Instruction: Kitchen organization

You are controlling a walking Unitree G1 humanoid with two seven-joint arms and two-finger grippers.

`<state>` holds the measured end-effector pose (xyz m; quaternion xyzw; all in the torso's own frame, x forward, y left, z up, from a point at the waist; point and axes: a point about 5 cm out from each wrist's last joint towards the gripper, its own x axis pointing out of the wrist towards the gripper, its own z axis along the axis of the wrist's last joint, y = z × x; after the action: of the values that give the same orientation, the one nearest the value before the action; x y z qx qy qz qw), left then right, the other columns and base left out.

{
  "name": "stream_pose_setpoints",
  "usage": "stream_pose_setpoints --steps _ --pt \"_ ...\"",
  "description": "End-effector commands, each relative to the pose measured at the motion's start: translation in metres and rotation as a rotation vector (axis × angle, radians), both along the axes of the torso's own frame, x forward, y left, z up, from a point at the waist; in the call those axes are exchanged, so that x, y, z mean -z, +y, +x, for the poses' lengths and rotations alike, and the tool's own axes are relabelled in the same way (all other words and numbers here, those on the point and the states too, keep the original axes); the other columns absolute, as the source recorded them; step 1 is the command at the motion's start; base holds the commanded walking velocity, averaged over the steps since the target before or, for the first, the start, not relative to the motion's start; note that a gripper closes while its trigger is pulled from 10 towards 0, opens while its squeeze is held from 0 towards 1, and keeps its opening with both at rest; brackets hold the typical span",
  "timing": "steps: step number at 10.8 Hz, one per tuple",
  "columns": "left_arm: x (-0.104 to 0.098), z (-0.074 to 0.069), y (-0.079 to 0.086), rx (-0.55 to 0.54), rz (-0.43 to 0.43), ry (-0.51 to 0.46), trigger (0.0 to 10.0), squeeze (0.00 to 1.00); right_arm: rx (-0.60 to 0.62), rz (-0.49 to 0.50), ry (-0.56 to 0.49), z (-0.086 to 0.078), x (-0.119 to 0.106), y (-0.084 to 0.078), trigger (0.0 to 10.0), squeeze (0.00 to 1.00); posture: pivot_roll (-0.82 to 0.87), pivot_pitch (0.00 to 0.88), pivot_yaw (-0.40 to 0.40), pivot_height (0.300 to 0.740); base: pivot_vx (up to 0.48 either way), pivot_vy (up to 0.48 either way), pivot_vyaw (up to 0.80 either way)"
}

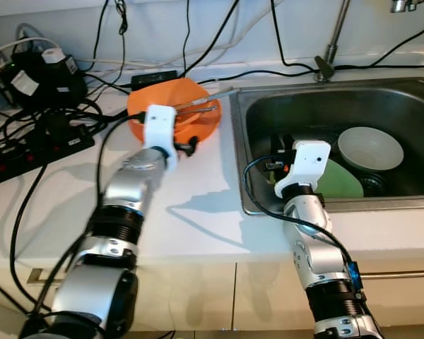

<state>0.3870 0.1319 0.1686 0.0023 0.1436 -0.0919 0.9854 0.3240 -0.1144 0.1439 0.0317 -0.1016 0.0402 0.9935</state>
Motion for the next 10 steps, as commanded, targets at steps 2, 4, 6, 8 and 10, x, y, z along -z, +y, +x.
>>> stream_pose_setpoints --steps 2,4,6,8,10 --pt "-0.016 0.012 0.013 -0.041 -0.009 -0.045 10.0 0.00 -0.010 -0.001 0.053 -0.004 0.010 0.001 10.0 0.00 0.03 0.000 0.114 0.740 0.000 0.000 0.00" --pt "-0.015 0.016 0.021 -0.073 -0.016 -0.036 10.0 0.00 -0.009 -0.003 0.056 -0.004 0.010 0.000 10.0 0.00 0.03 0.000 0.107 0.740 0.000 0.000 0.00" --pt "-0.009 0.019 0.017 -0.066 -0.025 -0.007 10.0 0.00 -0.009 -0.007 0.056 -0.004 0.009 -0.001 10.0 0.00 0.02 0.003 0.103 0.740 0.000 0.000 0.00" --pt "-0.004 0.020 0.009 -0.050 -0.048 0.011 10.0 0.00 -0.007 -0.010 0.060 -0.007 0.010 -0.002 10.0 0.00 0.01 0.015 0.101 0.740 0.000 0.000 0.00" --pt "0.000 0.021 -0.001 -0.021 -0.085 0.023 10.0 0.00 -0.007 -0.011 0.069 -0.010 0.012 -0.002 10.0 0.00 0.00 0.024 0.099 0.740 0.000 0.000 0.00"
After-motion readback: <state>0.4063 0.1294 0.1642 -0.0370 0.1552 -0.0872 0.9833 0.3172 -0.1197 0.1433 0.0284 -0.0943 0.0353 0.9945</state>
